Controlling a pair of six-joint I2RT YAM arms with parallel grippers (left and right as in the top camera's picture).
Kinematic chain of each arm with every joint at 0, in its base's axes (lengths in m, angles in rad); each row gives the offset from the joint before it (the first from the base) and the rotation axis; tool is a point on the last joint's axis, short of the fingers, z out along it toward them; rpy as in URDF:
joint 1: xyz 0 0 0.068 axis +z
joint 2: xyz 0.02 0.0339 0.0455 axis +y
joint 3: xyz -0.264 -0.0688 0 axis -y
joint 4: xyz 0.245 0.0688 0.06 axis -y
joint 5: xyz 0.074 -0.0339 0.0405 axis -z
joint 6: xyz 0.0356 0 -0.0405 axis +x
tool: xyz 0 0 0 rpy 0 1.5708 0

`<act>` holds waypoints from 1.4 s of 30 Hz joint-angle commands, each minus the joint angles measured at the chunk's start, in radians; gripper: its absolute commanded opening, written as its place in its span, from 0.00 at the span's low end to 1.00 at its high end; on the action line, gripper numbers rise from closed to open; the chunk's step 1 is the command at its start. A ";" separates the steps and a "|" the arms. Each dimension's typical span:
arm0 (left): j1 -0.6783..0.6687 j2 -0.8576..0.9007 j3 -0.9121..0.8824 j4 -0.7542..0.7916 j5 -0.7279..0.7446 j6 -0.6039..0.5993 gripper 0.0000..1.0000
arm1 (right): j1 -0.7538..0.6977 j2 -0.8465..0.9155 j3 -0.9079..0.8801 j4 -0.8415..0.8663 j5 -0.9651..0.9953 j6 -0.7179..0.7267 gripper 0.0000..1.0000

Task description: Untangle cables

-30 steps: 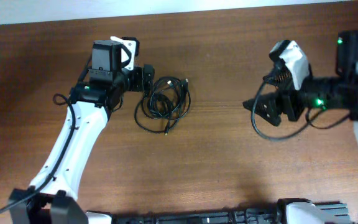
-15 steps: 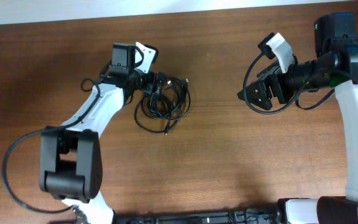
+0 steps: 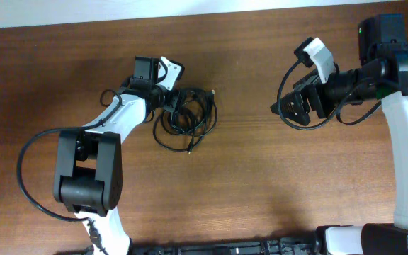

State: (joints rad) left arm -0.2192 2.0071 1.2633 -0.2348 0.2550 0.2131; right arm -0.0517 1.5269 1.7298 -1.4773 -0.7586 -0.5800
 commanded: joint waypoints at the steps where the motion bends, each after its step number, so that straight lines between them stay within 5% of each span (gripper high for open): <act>1: -0.001 0.015 0.003 0.003 0.011 0.006 0.63 | -0.001 0.004 0.008 -0.001 0.000 -0.006 0.97; 10: -0.049 0.039 0.003 0.003 0.011 0.006 0.60 | -0.001 0.004 0.008 -0.001 -0.005 -0.006 0.97; 11: -0.053 0.039 0.003 0.003 0.011 0.006 0.53 | -0.001 0.004 0.008 -0.001 -0.010 -0.007 0.97; 12: -0.055 0.039 0.003 0.007 0.011 0.006 0.38 | -0.001 0.004 0.008 -0.001 -0.016 -0.006 0.96; 13: -0.054 0.038 0.004 0.011 0.011 0.005 0.10 | -0.001 0.004 0.008 -0.001 -0.016 -0.006 0.96; 14: -0.054 0.034 0.007 0.011 0.011 0.005 0.00 | -0.001 0.004 0.008 -0.001 -0.016 -0.006 0.96; 19: -0.053 -0.076 0.039 0.010 0.021 -0.009 0.00 | -0.001 0.004 0.008 -0.025 -0.015 -0.006 0.97; 28: -0.053 -0.531 0.053 0.036 0.046 -0.070 0.00 | -0.001 -0.071 0.011 0.006 0.068 0.144 0.97; 38: -0.054 -0.766 0.053 0.041 0.255 -0.071 0.00 | -0.001 -0.307 0.011 0.159 0.068 0.152 0.98; 42: -0.055 -0.799 0.053 0.070 0.291 -0.248 0.00 | -0.001 -0.420 0.011 0.219 0.059 0.152 0.98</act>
State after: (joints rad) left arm -0.2729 1.2533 1.3018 -0.1936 0.4759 0.1242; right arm -0.0517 1.1778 1.7306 -1.2839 -0.6960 -0.4366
